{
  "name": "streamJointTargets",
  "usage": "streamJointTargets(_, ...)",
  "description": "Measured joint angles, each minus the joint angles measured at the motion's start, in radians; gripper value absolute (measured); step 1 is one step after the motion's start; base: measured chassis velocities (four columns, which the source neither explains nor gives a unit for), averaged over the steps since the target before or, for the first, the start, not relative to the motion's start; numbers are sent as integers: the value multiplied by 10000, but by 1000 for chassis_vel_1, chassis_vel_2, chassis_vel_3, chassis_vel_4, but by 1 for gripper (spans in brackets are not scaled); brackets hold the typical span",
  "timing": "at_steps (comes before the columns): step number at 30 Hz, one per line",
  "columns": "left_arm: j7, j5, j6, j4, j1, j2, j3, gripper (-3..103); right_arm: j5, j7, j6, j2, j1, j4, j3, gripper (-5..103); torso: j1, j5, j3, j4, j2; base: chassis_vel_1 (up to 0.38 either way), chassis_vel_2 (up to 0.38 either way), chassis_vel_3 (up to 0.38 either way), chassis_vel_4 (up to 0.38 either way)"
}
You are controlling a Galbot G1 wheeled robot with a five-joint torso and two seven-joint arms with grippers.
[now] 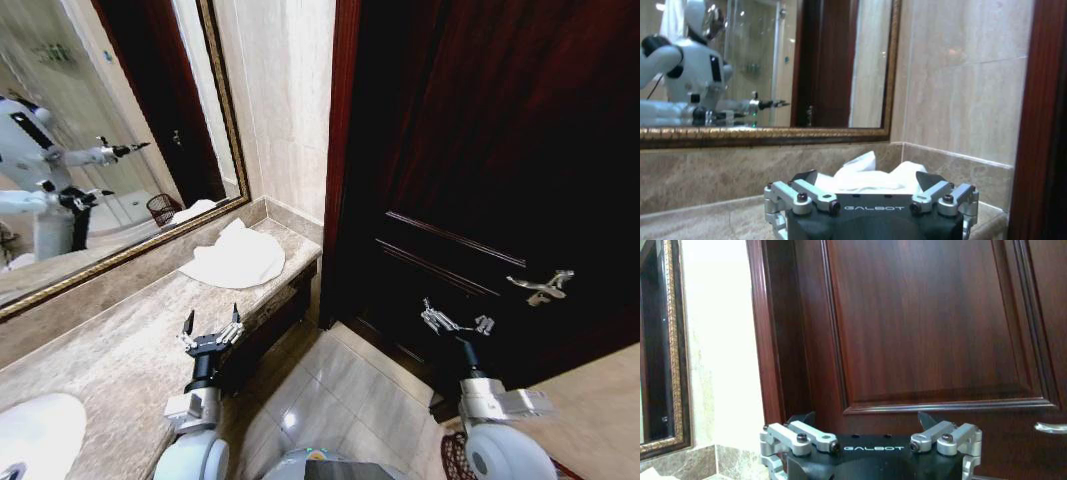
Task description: Discard the used towel into the hamper.
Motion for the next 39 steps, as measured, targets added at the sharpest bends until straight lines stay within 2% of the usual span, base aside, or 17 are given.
streamJointTargets(2, 54, -234, 153, 105, -133, 139, -128, 99, 6, -2, 4, -17, 5, -20, 17, 100, 0, -1, 0, 1, 0, 0, 0, 0, 0)
streamJointTargets(4, 262, -819, 417, 524, -518, 835, -482, 99, 6, -12, 18, -52, 5, -72, 34, 100, 0, -3, 0, 0, 0, 0, 0, 0, 0)
streamJointTargets(5, 262, -819, 417, 524, -518, 835, -482, 99, 6, -12, 18, -52, 5, -72, 34, 100, 0, -3, 0, 0, 0, 0, 0, 0, 0)
streamJointTargets(9, 609, -1569, 565, 1346, -1191, 2132, -892, 99, -73, -14, 29, -50, -6, -146, 40, 100, 0, -3, 0, 0, 0, 0, 0, 0, 0)
streamJointTargets(10, 609, -1569, 565, 1346, -1191, 2132, -892, 99, -73, -14, 29, -50, -6, -146, 40, 100, 0, -3, 0, 0, 0, 0, 0, 0, 0)
streamJointTargets(12, 720, -1876, 632, 1784, -1599, 2651, -953, 99, -151, -10, 32, -30, -31, -185, 46, 100, 0, -2, 1, 1, 0, 0, 0, 0, 0)
streamJointTargets(17, 996, -2558, 731, 2576, -2567, 3422, -674, 99, -324, 26, 30, 16, 14, -292, 57, 100, 0, -1, 0, -2, 0, 0, 0, 0, 0)
streamJointTargets(32, 1330, -3025, 898, 5082, -4917, 4658, 915, 99, -712, 113, -91, 252, 439, -821, -29, 100, 1, 0, 1, -1, -1, 0, 0, 0, 0)
streamJointTargets(39, 1314, -3087, 952, 6169, -6142, 4800, 1896, 99, -847, 115, -91, 367, 452, -1072, -31, 100, 1, 0, 1, -1, 0, 0, 0, 0, 0)
